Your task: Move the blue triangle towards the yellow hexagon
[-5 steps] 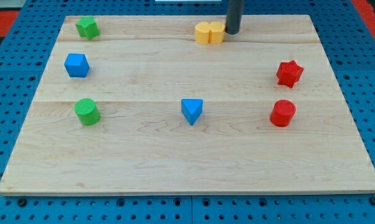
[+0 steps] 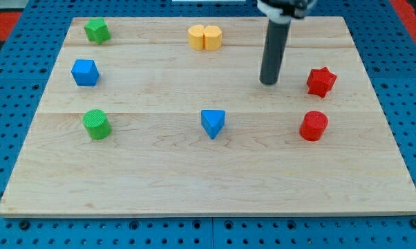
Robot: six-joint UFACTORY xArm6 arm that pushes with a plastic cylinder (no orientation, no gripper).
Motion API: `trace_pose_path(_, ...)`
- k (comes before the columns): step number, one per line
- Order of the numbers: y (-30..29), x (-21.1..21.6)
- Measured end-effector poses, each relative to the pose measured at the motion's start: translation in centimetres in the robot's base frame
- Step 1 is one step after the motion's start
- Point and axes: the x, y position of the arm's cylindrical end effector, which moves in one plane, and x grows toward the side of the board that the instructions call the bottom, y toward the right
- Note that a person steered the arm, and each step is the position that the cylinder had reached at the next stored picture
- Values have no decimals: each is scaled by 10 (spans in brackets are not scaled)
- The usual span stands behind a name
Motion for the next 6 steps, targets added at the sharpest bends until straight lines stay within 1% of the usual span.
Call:
trace_pose_path(1, 0, 62)
trace_pose_path(2, -28, 88)
trace_pose_path(4, -132, 88)
trace_pose_path(6, -149, 60)
